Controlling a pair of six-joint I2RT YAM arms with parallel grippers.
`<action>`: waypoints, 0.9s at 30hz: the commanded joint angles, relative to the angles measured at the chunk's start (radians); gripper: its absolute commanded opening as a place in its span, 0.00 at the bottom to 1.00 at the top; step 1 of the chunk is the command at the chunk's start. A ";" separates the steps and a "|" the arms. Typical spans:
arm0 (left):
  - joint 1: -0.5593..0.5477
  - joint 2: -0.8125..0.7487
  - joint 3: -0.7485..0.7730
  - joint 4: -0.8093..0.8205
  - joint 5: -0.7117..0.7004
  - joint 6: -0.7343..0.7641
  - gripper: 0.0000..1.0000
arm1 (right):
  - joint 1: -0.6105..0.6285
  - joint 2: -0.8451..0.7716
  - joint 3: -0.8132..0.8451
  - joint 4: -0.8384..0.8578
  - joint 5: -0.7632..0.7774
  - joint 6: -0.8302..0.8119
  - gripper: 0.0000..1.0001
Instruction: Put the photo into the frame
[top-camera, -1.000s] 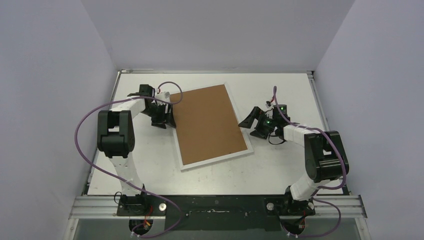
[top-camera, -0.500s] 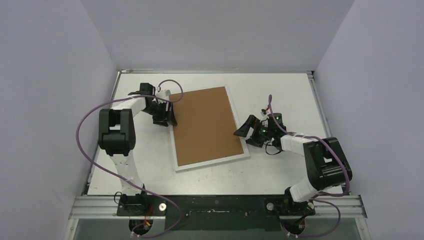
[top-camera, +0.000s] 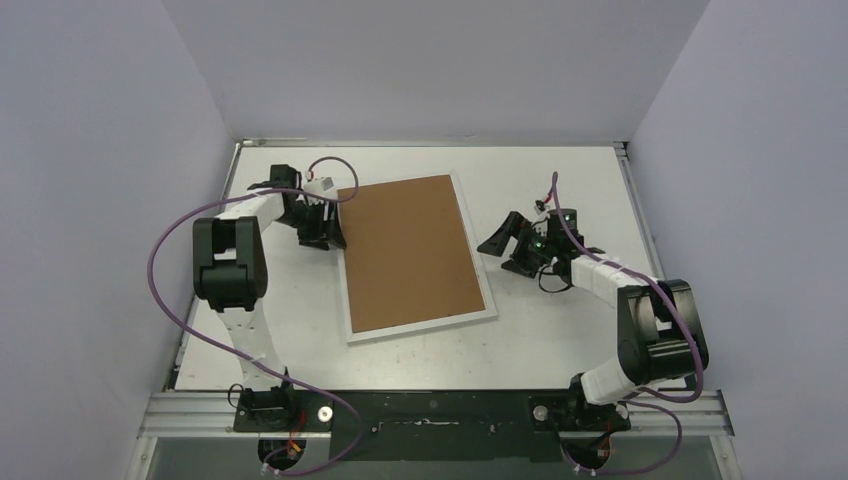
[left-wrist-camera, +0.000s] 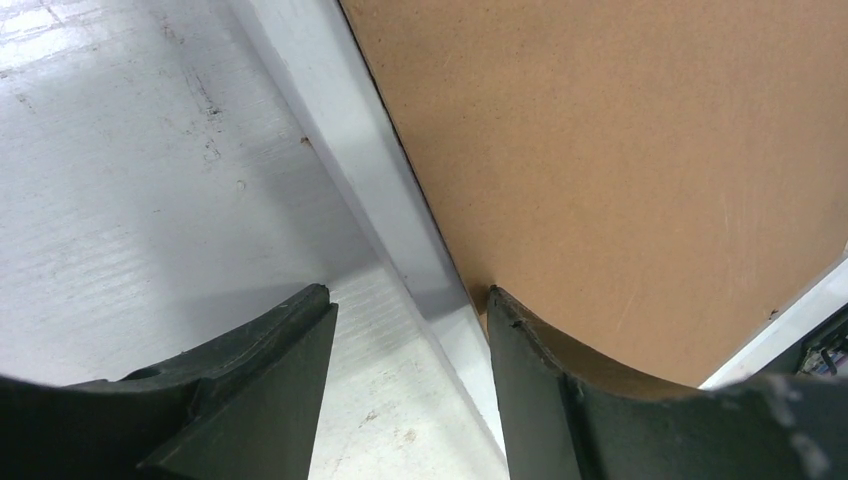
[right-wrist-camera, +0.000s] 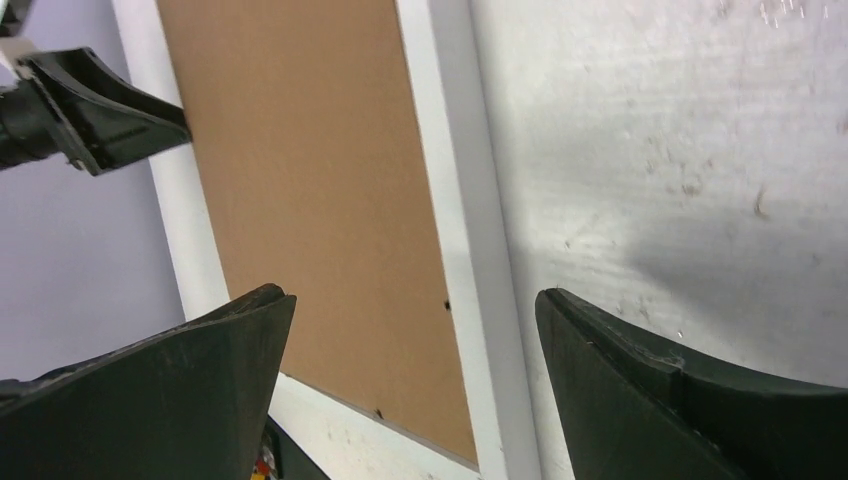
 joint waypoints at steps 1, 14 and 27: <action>-0.011 -0.040 -0.024 0.012 -0.025 0.038 0.55 | 0.009 -0.034 0.077 -0.002 -0.016 -0.032 0.97; -0.045 -0.039 -0.046 0.013 -0.045 0.040 0.54 | 0.092 0.016 0.053 0.047 -0.059 0.011 0.98; -0.045 -0.040 -0.085 0.040 -0.047 0.032 0.52 | 0.092 0.010 -0.022 0.072 -0.067 0.018 0.98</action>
